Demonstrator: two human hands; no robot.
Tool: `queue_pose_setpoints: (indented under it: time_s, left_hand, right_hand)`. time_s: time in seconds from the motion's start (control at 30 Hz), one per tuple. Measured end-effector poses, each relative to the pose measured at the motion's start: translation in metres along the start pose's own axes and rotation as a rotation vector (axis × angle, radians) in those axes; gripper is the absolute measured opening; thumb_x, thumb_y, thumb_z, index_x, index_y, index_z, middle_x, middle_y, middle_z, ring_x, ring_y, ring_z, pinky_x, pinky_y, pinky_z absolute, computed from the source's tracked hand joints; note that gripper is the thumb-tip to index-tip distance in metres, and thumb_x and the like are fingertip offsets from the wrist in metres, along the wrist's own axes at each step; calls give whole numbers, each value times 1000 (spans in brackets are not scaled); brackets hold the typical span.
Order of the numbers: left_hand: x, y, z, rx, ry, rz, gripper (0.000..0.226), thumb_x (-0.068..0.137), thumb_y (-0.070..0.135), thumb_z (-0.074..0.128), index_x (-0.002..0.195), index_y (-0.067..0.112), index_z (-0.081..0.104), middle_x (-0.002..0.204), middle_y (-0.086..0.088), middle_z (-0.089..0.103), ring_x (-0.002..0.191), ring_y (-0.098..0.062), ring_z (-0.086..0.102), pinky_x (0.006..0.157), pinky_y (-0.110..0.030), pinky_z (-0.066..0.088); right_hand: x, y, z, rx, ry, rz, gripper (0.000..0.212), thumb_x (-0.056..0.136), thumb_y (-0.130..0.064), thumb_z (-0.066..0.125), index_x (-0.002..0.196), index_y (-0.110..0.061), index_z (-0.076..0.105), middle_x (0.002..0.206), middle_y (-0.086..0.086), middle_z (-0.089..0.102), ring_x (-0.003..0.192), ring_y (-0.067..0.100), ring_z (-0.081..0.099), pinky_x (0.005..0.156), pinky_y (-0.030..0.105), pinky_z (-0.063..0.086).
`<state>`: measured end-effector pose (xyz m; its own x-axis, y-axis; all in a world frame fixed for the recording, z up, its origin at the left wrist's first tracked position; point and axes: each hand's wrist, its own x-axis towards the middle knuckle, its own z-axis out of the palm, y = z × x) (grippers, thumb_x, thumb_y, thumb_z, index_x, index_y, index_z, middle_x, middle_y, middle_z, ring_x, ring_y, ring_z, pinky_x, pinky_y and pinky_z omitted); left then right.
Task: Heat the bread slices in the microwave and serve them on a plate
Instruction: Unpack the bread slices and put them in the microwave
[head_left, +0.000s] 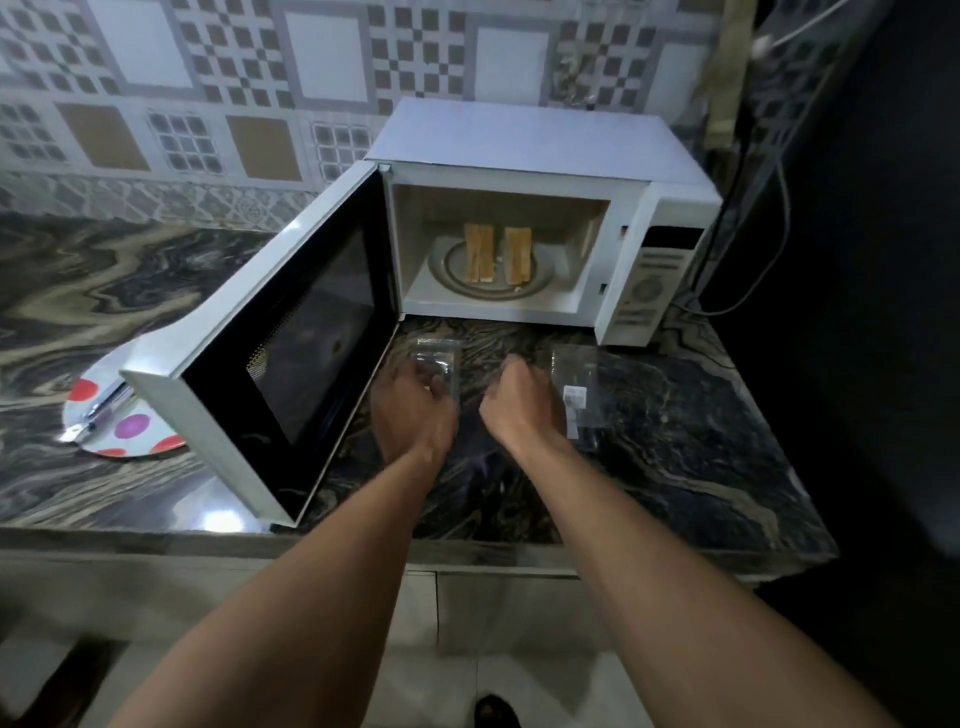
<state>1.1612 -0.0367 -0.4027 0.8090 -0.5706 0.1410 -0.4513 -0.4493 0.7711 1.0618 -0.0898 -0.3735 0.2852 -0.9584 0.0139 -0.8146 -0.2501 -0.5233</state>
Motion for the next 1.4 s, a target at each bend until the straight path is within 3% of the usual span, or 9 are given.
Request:
queue_pose_setpoints:
  time_s: [0.1, 0.37, 0.57, 0.7, 0.83, 0.93, 1.07, 1.23, 1.4]
  left_hand:
    - [-9, 27, 8, -69, -105, 60, 9, 90, 25, 59, 94, 21, 66, 95, -6, 70, 91, -29, 64, 72, -28, 43]
    - [-18, 53, 53, 59, -360, 263, 25, 90, 24, 54, 109, 14, 68, 107, -15, 73, 104, -36, 65, 95, -43, 50]
    - [-28, 56, 82, 23, -481, -4, 25, 95, 26, 61, 105, 6, 73, 99, -15, 72, 97, -30, 67, 76, -26, 47]
    - [-29, 44, 101, -84, -535, -214, 28, 74, 15, 62, 90, -4, 73, 85, -17, 73, 83, -29, 71, 74, -43, 62]
    - [-22, 5, 134, -192, -559, -335, 37, 55, 20, 59, 79, -5, 71, 78, -20, 73, 78, -35, 74, 71, -55, 62]
    - [-31, 13, 132, -274, -527, -437, 16, 66, 9, 63, 74, 0, 72, 78, -22, 73, 69, -34, 74, 66, -52, 63]
    - [-42, 28, 125, -320, -468, -476, 10, 73, 5, 68, 75, -4, 72, 78, -26, 73, 64, -31, 73, 63, -45, 63]
    - [-44, 31, 129, -275, -450, -458, 10, 81, -2, 68, 72, -3, 73, 70, -22, 73, 63, -30, 74, 63, -43, 63]
    - [-42, 29, 129, -265, -468, -460, 14, 81, -2, 70, 68, 1, 73, 69, -22, 73, 62, -29, 74, 66, -45, 64]
  right_hand:
    - [2, 17, -26, -62, 100, -48, 22, 92, -13, 53, 112, -11, 60, 117, 12, 64, 109, 34, 60, 79, 35, 47]
    - [17, 79, -54, -63, 100, 12, 35, 92, -15, 57, 126, -8, 57, 129, 15, 58, 120, 34, 54, 94, 38, 46]
    - [29, 119, -44, -11, -10, 152, 34, 91, -19, 61, 123, -6, 59, 128, 19, 60, 118, 36, 58, 92, 34, 48]
    - [31, 139, -27, 71, -120, 227, 28, 90, -19, 64, 115, -7, 66, 121, 17, 66, 111, 35, 63, 85, 29, 48]
    - [36, 151, -12, 155, -141, 273, 25, 90, -17, 66, 113, -9, 70, 115, 14, 70, 106, 31, 67, 80, 26, 47]
    - [39, 152, -9, 211, -153, 294, 16, 86, -12, 66, 100, -10, 73, 105, 11, 73, 97, 28, 69, 77, 26, 50]
    - [41, 154, -9, 304, -177, 337, 10, 79, -7, 64, 70, -12, 66, 81, 7, 73, 78, 27, 71, 73, 33, 59]
    - [52, 167, 7, 419, -203, 397, 15, 68, -6, 64, 54, -10, 63, 61, 10, 71, 65, 30, 72, 66, 50, 62]
    - [49, 163, -4, 501, -240, 483, 21, 81, -1, 69, 63, -10, 64, 64, 11, 70, 55, 22, 69, 67, 40, 63]
